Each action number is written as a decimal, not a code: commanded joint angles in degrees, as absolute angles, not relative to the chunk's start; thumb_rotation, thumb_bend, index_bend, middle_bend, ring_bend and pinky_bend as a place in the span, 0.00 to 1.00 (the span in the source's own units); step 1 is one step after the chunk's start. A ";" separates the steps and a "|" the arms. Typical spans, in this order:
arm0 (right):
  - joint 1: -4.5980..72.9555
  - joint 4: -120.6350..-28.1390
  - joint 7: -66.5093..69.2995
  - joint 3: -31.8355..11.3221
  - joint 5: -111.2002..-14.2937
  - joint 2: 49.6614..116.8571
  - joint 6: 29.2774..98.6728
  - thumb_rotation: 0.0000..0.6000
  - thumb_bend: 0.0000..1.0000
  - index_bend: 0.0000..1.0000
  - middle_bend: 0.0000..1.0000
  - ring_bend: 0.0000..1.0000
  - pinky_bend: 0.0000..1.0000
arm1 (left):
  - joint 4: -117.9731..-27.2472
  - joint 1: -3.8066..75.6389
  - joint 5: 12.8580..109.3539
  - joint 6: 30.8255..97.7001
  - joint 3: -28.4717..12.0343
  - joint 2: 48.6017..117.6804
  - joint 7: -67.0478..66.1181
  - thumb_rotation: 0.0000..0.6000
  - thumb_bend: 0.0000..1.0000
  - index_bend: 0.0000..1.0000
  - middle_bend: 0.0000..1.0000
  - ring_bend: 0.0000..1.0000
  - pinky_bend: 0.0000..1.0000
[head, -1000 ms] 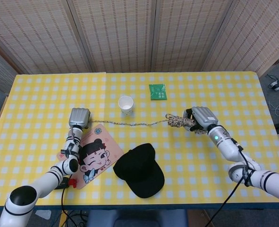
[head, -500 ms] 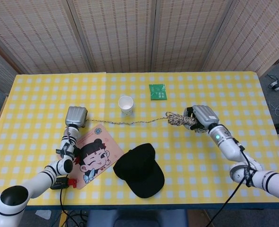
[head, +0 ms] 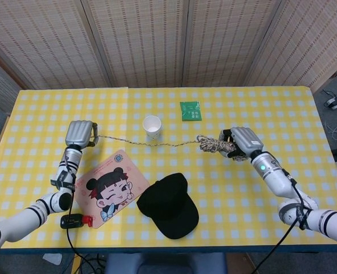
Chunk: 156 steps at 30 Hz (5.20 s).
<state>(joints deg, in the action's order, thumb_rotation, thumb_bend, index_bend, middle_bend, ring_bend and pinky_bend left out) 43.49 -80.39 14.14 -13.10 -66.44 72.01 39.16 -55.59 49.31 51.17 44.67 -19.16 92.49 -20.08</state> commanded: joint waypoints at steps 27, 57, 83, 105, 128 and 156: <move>46.53 -87.18 6.02 -19.94 -61.58 85.19 53.77 1.00 0.70 0.77 0.62 0.56 0.66 | -89.46 35.47 76.45 68.02 -19.67 63.90 6.20 1.00 0.45 0.81 1.00 1.00 0.83; 59.24 -64.90 -2.17 -27.07 -60.07 109.97 60.70 1.00 0.66 0.77 0.62 0.56 0.66 | -106.10 45.91 71.96 60.92 -26.90 61.03 14.40 1.00 0.45 0.81 1.00 1.00 0.84; 61.55 -62.48 11.74 -21.22 -73.57 108.54 54.68 1.00 0.61 0.79 0.61 0.56 0.66 | -98.56 59.71 50.25 53.32 -29.40 68.69 2.94 1.00 0.45 0.81 1.00 1.00 0.85; 56.87 -57.48 38.70 -14.99 -86.97 106.40 67.00 1.00 0.60 0.81 0.63 0.56 0.66 | -86.61 59.61 39.29 49.85 -25.81 68.74 -1.78 1.00 0.45 0.81 1.00 1.00 0.85; 51.06 -61.20 44.96 -17.80 -86.79 102.47 78.14 1.00 0.60 0.83 0.64 0.56 0.66 | -80.40 52.46 37.21 47.79 -20.73 67.76 -0.99 1.00 0.45 0.81 1.00 1.00 0.85; 52.79 -54.27 31.39 -25.50 -77.00 109.47 76.96 1.00 0.60 0.85 0.65 0.57 0.66 | -88.72 43.69 57.43 57.35 -19.60 63.09 3.45 1.00 0.45 0.81 1.00 1.00 0.85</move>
<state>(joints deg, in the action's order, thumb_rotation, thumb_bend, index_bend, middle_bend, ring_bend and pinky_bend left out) 52.27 -54.83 32.63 -24.80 -77.84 108.79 77.51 -87.21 44.49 54.93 55.30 -19.75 63.47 3.45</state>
